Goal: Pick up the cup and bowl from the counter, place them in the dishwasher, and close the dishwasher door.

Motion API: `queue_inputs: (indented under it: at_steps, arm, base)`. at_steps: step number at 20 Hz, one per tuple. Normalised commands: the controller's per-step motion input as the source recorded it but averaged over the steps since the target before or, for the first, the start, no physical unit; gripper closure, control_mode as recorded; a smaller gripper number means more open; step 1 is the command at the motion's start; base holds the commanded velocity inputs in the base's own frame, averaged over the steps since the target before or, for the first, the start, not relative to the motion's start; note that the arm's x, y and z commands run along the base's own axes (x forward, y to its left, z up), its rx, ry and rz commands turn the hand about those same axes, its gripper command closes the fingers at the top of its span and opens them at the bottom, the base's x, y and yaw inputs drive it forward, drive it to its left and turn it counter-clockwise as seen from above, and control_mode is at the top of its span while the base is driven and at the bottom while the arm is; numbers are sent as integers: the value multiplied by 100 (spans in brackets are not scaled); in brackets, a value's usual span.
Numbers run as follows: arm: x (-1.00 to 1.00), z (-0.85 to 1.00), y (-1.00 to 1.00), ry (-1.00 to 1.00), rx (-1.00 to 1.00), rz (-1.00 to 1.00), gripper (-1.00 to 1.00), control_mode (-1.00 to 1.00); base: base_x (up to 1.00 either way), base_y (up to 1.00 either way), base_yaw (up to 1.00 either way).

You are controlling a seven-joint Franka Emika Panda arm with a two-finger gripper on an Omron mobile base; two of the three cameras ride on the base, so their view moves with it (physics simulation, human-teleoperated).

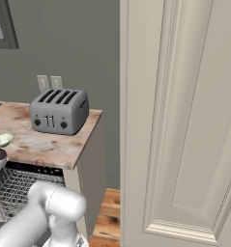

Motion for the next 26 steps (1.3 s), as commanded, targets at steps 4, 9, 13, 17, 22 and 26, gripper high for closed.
queue_inputs:
  at_steps: [4,9,13,17,22,26]
  arm:
    - [-43,83,11,-2,0,6,-100,-100]
    - [-24,70,0,-1,-3,5,-100,-100]
    - [-14,53,0,0,-14,2,-100,-100]
    - [-10,56,0,-1,-23,1,-100,-100]
    - [-2,48,0,-3,-28,0,-100,-100]
    - [-1,18,0,-16,-28,2,-100,-100]
  base:
    - [0,0,0]
    - [0,0,0]
    - [0,0,0]
    - [0,0,0]
    - [0,0,0]
    - [0,0,0]
